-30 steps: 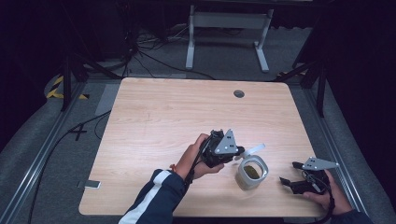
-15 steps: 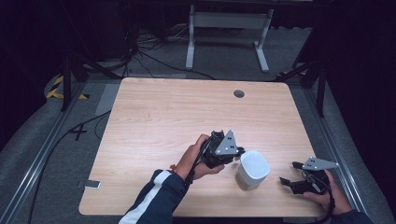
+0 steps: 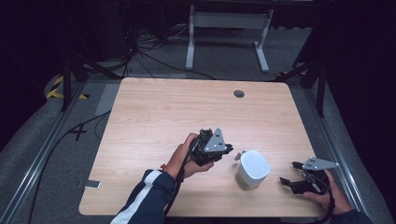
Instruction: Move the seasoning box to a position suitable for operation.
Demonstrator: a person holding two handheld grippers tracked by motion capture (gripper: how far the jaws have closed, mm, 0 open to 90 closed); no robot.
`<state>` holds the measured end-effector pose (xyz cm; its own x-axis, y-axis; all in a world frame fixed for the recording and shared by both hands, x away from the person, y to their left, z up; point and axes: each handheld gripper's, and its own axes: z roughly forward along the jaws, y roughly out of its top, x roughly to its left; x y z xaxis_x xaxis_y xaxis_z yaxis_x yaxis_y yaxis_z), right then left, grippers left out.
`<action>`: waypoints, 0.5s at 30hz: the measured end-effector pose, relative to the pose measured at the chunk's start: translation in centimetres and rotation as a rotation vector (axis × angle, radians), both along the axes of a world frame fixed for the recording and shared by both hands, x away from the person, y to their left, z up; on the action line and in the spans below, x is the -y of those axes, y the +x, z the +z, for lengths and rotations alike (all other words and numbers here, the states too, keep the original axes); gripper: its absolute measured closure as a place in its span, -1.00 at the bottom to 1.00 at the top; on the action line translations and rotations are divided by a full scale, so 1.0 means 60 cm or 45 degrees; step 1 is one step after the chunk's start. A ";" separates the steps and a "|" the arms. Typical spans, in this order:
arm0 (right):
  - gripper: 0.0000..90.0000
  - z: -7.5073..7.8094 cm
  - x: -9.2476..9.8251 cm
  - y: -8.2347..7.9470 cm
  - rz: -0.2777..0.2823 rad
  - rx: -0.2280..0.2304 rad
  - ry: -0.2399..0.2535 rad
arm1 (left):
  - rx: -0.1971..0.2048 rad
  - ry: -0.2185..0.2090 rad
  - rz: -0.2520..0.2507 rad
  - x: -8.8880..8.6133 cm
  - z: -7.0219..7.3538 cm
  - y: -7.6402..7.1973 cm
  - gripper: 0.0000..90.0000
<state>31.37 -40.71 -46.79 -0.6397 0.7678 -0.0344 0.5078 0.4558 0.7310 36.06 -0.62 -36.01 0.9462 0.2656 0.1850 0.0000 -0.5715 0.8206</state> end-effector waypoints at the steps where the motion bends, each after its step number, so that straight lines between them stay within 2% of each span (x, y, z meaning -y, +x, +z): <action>1: -0.73 0.000 0.000 0.000 0.001 0.001 0.000 | 0.003 0.012 -0.002 -0.005 0.000 0.002 0.92; 8: -0.74 0.000 0.000 0.000 0.001 0.000 0.000 | -0.007 0.032 0.064 -0.039 -0.010 0.005 0.87; 10: -0.74 0.000 0.000 0.000 0.002 0.001 -0.001 | -0.006 0.054 0.079 -0.054 -0.014 0.007 0.87; 11: -0.74 0.000 0.000 0.000 0.002 0.000 0.000 | -0.010 0.068 0.107 -0.067 -0.019 0.007 0.84; 15: -0.74 0.000 0.000 0.000 0.001 0.000 0.000 | -0.002 0.077 0.134 -0.089 -0.024 0.006 0.78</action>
